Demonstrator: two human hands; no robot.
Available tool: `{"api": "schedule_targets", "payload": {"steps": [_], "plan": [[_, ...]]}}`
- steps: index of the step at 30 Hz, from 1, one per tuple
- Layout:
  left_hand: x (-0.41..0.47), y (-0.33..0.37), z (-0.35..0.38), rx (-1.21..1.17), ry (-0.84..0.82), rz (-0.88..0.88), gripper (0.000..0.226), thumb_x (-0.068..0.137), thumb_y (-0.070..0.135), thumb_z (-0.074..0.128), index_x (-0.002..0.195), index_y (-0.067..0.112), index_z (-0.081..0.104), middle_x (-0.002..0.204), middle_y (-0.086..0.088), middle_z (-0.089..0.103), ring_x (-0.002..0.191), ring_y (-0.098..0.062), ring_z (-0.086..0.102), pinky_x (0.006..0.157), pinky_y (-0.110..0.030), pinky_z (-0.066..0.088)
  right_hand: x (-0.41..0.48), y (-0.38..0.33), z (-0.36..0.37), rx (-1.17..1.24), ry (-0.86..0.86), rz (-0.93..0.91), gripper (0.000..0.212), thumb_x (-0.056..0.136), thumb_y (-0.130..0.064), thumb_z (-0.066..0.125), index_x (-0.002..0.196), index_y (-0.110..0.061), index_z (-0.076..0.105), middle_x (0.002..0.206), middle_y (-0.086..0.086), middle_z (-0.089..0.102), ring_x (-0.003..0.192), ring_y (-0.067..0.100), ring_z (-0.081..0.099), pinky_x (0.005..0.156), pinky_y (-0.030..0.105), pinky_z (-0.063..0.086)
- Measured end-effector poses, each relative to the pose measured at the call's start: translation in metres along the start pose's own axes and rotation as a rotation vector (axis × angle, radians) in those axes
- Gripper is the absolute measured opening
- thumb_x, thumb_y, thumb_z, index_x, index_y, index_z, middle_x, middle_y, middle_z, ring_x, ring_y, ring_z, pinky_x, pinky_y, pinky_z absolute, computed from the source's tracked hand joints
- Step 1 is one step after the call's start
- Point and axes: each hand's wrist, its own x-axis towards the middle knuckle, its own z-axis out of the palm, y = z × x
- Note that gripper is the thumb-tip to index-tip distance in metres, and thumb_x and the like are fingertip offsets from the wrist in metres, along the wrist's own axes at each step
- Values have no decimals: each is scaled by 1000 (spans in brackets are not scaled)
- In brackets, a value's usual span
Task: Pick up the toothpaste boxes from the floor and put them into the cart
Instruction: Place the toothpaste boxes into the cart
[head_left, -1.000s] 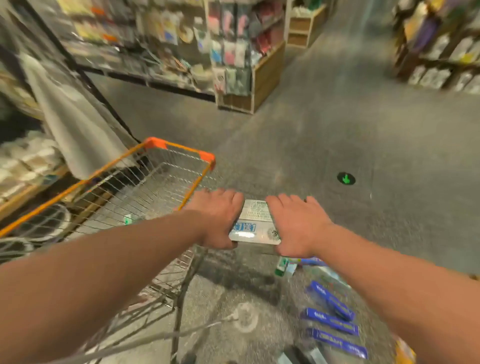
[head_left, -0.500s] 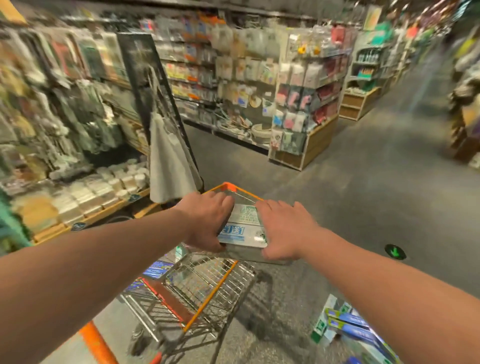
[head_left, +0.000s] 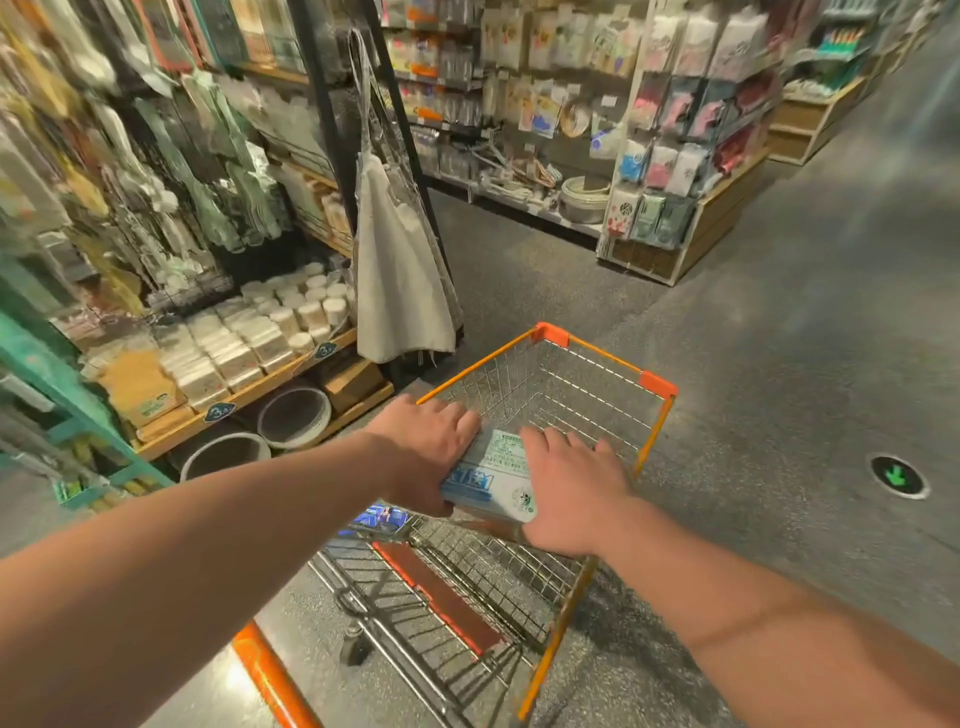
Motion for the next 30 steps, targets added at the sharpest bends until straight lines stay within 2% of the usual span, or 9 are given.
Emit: {"api": "schedule_targets", "payload": {"steps": [6,8,10,13,16,19,24,28,30], "plan": [[51,-31,69,-16,-73,22,91,73,81,62,135,21,33,120,1,51,107,-20,54,92,-41,46,72,-11,58,21,-85,60,107,75,-20,85,155,-14,14,153,10,39,139,29,40,116,54,32],[69,-37,98,-10,-91,59,87,74,76,64,133,20,33,121,-1,51,109,-22,55,94,-44,45,93,-14,84,13,-116,88,114,71,-13,89,156,-13,13,157,13,36,141,30,40,117,53,33],[87,-41,129,-13,-106,95,79,77,68,65,130,18,33,122,-3,51,110,-24,54,96,-45,43,114,-13,112,45,-143,121,104,76,-11,85,154,-13,16,155,14,39,140,31,43,116,51,34],[115,-37,177,-23,-131,158,76,78,56,68,133,17,34,124,-3,51,112,-24,55,94,-44,43,137,-14,159,148,-166,180,73,93,-18,70,147,-15,21,148,11,44,136,31,45,113,54,37],[144,-26,225,-48,-184,217,77,76,52,72,134,17,36,128,-4,51,119,-26,54,99,-47,44,144,-21,202,222,-111,268,83,84,-36,67,151,-14,23,137,8,49,127,32,49,105,54,42],[165,-14,273,-89,-209,249,80,74,51,75,135,16,36,133,-5,51,123,-29,53,102,-52,42,154,-25,243,175,-135,312,84,79,-40,66,149,-12,29,132,9,52,121,31,54,100,54,45],[185,6,349,-77,-286,304,94,78,47,79,144,8,26,146,-13,42,137,-36,42,110,-62,34,183,-26,318,173,-248,364,94,79,-42,73,153,-14,21,141,11,47,127,32,49,105,55,42],[199,10,399,-48,-267,399,95,75,52,81,140,8,28,139,-11,47,130,-32,49,106,-62,40,197,-34,366,170,-332,405,104,79,-45,76,155,-14,12,148,13,41,133,35,44,112,60,35],[208,15,419,-34,-302,424,94,76,54,80,140,9,28,140,-10,47,132,-32,48,110,-62,37,202,-38,386,183,-340,425,109,79,-46,78,157,-13,10,151,13,39,137,35,41,116,61,31]]}}
